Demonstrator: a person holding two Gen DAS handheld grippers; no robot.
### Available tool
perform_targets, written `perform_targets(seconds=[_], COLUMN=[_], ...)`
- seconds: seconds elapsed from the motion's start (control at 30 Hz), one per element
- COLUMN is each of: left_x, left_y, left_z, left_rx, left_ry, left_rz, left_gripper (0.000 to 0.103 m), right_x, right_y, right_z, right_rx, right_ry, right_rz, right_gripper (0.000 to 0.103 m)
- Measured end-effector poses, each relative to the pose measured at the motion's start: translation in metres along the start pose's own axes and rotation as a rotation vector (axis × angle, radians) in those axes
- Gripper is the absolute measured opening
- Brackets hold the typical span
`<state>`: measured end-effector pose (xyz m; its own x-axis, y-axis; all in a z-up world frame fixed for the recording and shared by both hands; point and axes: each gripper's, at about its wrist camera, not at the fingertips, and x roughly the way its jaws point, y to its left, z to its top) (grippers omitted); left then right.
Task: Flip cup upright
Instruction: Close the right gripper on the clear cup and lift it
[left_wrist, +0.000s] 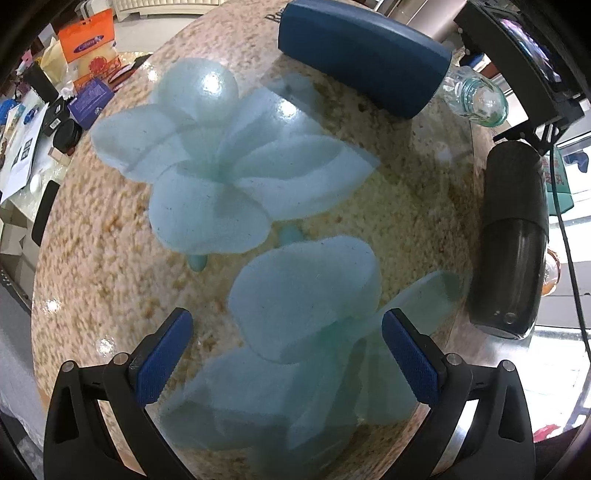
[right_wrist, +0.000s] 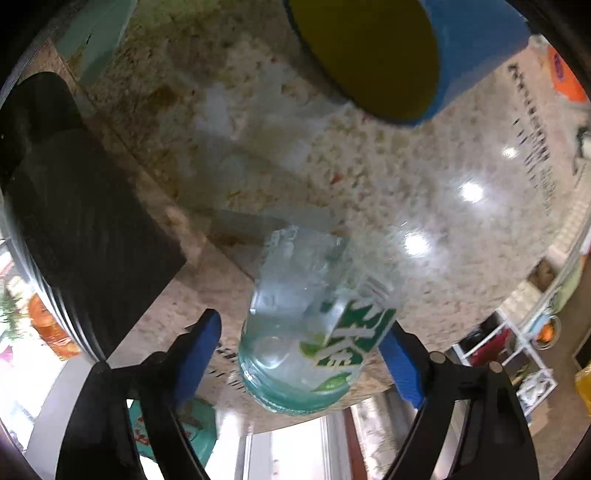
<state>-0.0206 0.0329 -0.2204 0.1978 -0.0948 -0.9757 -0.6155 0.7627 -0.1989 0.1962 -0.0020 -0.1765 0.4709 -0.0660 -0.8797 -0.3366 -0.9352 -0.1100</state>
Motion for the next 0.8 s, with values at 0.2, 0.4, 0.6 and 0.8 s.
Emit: perform_targets(seconds=[0.2,0.4,0.6,0.8], left_x=[-0.001,-0.002,-0.003,0.001], left_y=[-0.004,-0.003,0.001,0.0], left_z=[-0.009,-0.001,0.004,0.007], left_rx=[0.003,0.002,0.002,0.012], left_ry=[-0.01,-0.01,-0.015,-0.015], left_rz=[-0.004,-0.01,-0.006,0.0], left_gripper=[0.103,0.103,0.103,0.103], right_x=[-0.013,-0.009,0.001,0.005], right_y=[-0.036,-0.078,-0.071,-0.075], right_z=[-0.005,0.0,-0.005,-0.009], right_rx=[0.146,0.258,0.283,0.357], right_ry=[-0.05,-0.077,-0.078,-0.125], right_rz=[0.133,0.172,0.157,0.157], right_gripper=[0.077,0.078,0.078,0.069])
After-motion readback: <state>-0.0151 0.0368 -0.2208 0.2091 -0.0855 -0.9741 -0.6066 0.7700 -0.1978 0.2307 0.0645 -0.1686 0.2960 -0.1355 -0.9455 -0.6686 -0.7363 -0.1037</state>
